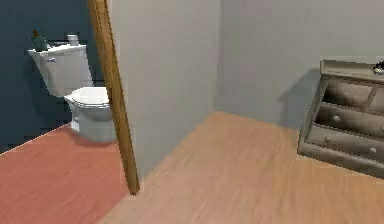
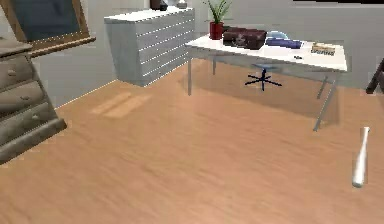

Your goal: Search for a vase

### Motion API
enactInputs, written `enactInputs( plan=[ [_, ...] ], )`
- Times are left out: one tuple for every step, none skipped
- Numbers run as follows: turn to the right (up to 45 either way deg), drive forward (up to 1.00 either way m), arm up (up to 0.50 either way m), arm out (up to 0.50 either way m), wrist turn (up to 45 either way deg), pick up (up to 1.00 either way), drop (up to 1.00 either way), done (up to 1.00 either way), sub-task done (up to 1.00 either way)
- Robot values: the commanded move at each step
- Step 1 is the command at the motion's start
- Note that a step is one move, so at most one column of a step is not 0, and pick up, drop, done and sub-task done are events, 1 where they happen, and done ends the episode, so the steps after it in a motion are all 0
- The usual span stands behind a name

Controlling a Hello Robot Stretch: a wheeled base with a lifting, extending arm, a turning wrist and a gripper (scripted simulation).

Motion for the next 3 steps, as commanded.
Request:
enactInputs(
  plan=[
    [45.0,0.0,0.0,0.0,0.0,0.0,0.0,0.0,0.0],
    [36.0,0.0,0.0,0.0,0.0,0.0,0.0,0.0,0.0],
    [0.0,1.0,0.0,0.0,0.0,0.0,0.0,0.0,0.0]
  ],
)
